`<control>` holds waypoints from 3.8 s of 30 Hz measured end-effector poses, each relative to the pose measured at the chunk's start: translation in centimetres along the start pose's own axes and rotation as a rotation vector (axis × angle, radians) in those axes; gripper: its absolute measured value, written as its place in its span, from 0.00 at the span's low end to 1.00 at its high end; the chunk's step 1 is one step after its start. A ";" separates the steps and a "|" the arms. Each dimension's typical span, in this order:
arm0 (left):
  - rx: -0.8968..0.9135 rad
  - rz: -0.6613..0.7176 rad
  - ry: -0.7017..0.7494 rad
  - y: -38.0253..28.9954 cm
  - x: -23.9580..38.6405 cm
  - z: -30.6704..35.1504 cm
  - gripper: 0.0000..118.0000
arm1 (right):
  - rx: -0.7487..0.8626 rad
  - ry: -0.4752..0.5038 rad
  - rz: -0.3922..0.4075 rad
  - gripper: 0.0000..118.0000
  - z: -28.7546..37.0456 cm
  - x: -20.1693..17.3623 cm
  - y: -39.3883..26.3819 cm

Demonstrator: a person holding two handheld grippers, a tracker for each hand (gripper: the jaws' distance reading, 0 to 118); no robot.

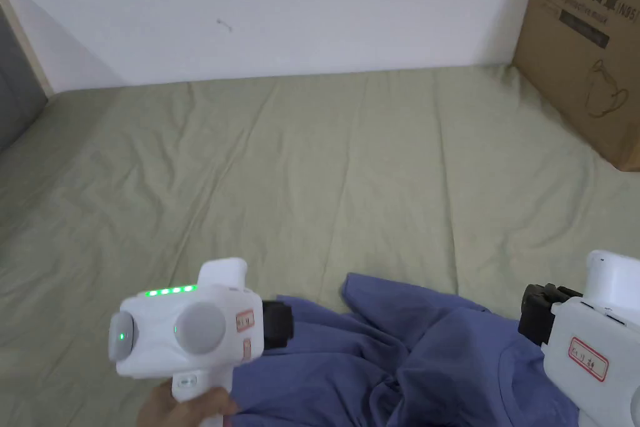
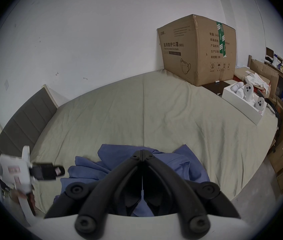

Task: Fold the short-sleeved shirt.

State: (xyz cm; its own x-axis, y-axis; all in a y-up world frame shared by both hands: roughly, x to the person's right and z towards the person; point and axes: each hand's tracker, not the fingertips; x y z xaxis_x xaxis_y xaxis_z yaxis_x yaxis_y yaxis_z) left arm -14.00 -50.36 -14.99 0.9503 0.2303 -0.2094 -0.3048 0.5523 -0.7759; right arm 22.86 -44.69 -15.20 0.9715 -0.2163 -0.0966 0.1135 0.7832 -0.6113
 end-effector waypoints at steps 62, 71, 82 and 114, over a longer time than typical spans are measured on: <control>0.311 -0.127 0.248 14.5 -4.2 13.7 0.06 | -0.227 0.066 0.032 0.05 -4.7 4.9 27.7; 0.419 -0.146 0.271 20.0 -4.5 19.2 0.06 | -0.125 0.080 0.011 0.05 -0.6 3.1 34.0; 0.480 -0.101 0.344 30.8 -6.7 19.9 0.06 | -0.081 0.119 -0.062 0.05 -3.9 -3.7 46.0; 0.252 -0.068 0.492 33.4 -13.7 -3.4 0.06 | -0.287 -0.064 0.007 0.05 -26.7 -8.1 39.5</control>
State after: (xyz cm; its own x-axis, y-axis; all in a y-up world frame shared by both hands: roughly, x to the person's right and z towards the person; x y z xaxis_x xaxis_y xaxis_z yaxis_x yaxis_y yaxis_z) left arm -36.94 -37.81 -40.06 0.8674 -0.1805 -0.4638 -0.1898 0.7415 -0.6435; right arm 13.90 -27.53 -59.56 0.9843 -0.1667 -0.0572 0.0522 0.5857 -0.8089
